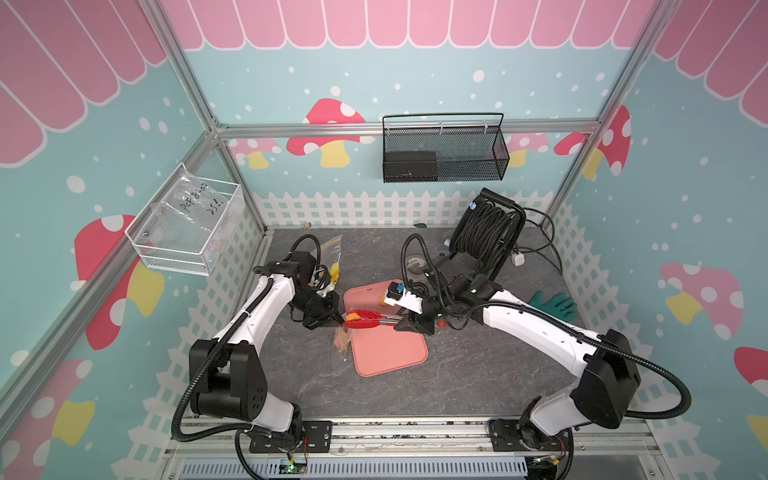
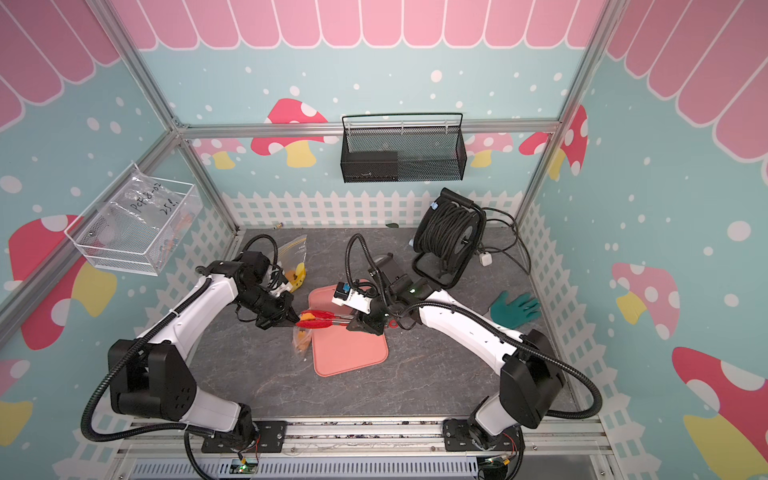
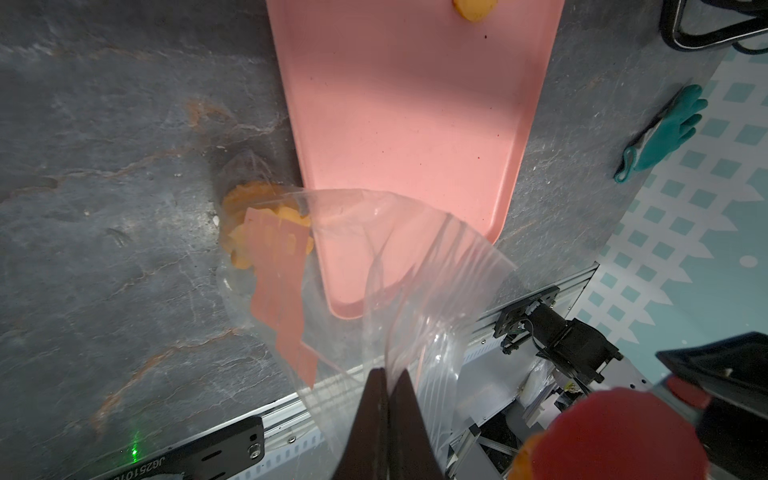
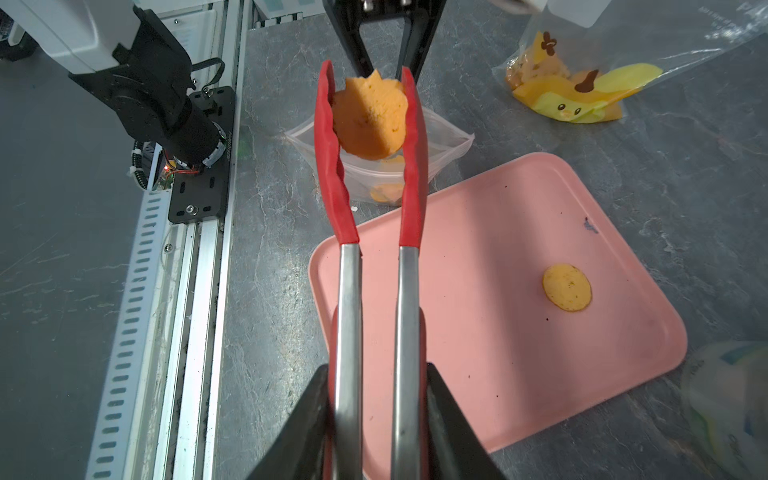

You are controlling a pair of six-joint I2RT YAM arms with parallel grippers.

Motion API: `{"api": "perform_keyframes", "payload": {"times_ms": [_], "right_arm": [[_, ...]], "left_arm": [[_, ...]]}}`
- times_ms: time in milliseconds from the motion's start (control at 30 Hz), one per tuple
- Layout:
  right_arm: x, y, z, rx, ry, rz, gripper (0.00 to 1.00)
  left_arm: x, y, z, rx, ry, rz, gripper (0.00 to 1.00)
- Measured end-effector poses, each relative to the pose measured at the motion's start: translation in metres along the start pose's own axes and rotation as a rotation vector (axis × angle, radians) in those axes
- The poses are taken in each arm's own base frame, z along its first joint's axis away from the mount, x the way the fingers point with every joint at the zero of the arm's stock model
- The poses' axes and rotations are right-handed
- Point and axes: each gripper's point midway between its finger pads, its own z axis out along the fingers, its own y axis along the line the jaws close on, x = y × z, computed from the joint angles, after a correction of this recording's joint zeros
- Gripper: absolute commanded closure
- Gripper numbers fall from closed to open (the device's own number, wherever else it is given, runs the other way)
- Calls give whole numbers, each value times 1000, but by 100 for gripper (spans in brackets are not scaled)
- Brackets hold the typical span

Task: Put the cookies into a resealable bag to prevent moisture
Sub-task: Place the cookie in the ziploc bag, then pick up the cookie from the tray.

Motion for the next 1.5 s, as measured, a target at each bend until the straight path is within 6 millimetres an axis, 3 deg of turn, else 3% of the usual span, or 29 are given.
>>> {"api": "perform_keyframes", "payload": {"times_ms": [300, 500, 667, 800, 867, 933, 1100, 1200, 1367, 1500], "right_arm": [[6, -7, 16, -16, 19, 17, 42], [0, -7, 12, -7, -1, 2, 40], [-9, -21, -21, 71, -57, 5, 41], [4, -51, -67, 224, -83, 51, 41], [15, -57, -75, 267, -64, 67, 42], [27, -56, -71, 269, -27, 80, 44], [80, -53, -43, 234, 133, 152, 44], [107, -60, -28, 240, 235, 183, 43], [131, -71, -12, 263, 330, 196, 41], [135, -82, 2, 269, 364, 187, 39]], "left_arm": [[0, -1, 0, 8, 1, 0, 100], [0, -2, 0, 15, 3, -1, 100], [1, -4, 0, 25, 6, -2, 100], [2, -9, -3, 54, 2, -1, 100], [1, -12, -6, 76, -7, -2, 100], [0, -15, -8, 97, -13, -1, 100], [-3, -22, -13, 150, -36, -5, 100], [-3, -18, -9, 154, -37, -13, 100], [7, 2, 10, 120, 6, -53, 100], [6, 19, 16, 47, 6, -72, 100]]}}
